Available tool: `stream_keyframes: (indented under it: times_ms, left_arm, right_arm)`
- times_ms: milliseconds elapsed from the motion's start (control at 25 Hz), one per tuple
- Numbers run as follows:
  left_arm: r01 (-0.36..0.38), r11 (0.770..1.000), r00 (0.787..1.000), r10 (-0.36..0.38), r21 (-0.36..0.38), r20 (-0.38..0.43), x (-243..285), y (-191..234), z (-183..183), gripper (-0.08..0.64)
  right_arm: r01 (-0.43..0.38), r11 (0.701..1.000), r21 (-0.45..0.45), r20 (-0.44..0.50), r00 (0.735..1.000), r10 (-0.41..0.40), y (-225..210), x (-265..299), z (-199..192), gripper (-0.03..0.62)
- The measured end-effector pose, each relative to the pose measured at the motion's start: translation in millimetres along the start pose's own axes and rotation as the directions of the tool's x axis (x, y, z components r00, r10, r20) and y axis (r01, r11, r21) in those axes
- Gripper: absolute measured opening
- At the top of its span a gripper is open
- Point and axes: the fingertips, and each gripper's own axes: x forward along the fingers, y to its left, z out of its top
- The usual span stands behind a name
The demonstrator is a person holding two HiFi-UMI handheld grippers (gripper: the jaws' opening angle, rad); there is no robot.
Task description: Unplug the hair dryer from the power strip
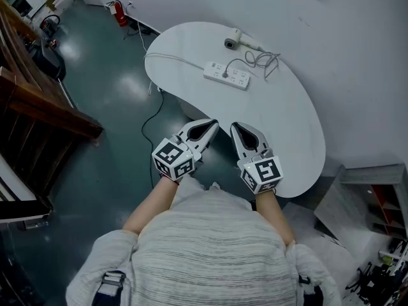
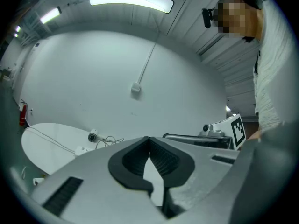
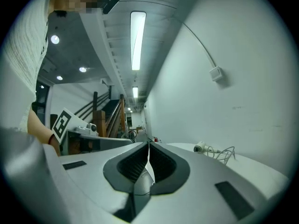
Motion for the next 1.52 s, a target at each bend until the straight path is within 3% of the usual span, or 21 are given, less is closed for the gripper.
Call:
stream_keyframes:
  times_ms: [640, 1080, 1520]
  left_arm:
    - [0.027, 1.0, 0.999, -0.027, 0.008, -0.03, 20, 22, 2, 0.008]
    - [0.104, 0.994, 0.991, -0.101, 0.027, -0.083, 65, 116, 15, 0.008]
    - [0.2, 0.98, 0.966, -0.198, -0.007, -0.168, 96, 201, 13, 0.008]
  right_arm:
    - [0.028, 1.0, 0.015, -0.011, 1.0, -0.028, -24, 21, -2, 0.028]
    - [0.097, 0.995, 0.007, -0.047, 0.994, -0.097, -72, 107, -5, 0.028]
    - [0.172, 0.984, 0.035, -0.173, 0.971, -0.164, -107, 179, -39, 0.029]
